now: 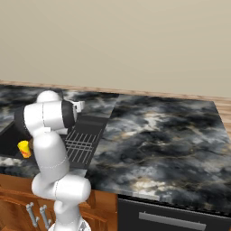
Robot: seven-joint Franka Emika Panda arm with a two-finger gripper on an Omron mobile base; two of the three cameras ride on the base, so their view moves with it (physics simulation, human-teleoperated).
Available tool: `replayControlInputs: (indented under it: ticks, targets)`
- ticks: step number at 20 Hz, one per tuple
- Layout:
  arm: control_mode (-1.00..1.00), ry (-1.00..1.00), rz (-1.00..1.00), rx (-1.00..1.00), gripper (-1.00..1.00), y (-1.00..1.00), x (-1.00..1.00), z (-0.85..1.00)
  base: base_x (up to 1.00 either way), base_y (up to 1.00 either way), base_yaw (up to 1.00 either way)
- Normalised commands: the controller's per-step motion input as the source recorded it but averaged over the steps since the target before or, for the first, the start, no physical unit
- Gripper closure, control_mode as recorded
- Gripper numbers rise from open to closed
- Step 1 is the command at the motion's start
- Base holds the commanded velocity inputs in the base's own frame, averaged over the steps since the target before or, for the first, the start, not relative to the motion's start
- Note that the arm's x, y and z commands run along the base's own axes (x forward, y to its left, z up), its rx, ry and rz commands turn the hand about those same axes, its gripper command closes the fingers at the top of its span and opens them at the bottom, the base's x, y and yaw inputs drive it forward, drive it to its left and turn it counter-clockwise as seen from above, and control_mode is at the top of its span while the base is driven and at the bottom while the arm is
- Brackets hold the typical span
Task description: Pick the jar and cup and place them in the sink. Then turn on the water.
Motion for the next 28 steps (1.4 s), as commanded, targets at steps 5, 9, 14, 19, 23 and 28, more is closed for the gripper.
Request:
replayControlInputs:
  ticks: [5,9,14,19,23,28]
  targets:
    - [-1.00,-0.08,0.00,0.01,-1.00,0.00,0.01,-0.32,0.00,0.00,0.00]
    - [-1.00,-0.08,0.00,0.01,-1.00,0.00,0.01,-0.34,0.00,0.00,0.00]
    - [-1.00,-0.08,0.00,0.01,-1.00,0.00,0.00,-0.33,0.00,0.00,0.00]
    - [-1.00,-0.07,0.00,0.01,-1.00,0.00,0.01,-0.30,0.00,0.00,0.00]
    - [-1.00,-0.07,0.00,0.01,-1.00,0.00,0.09,-0.17,0.00,0.00,0.00]
    - [-1.00,-0.08,0.00,0.03,-1.00,0.00,0.15,-0.09,0.00,0.00,0.00]
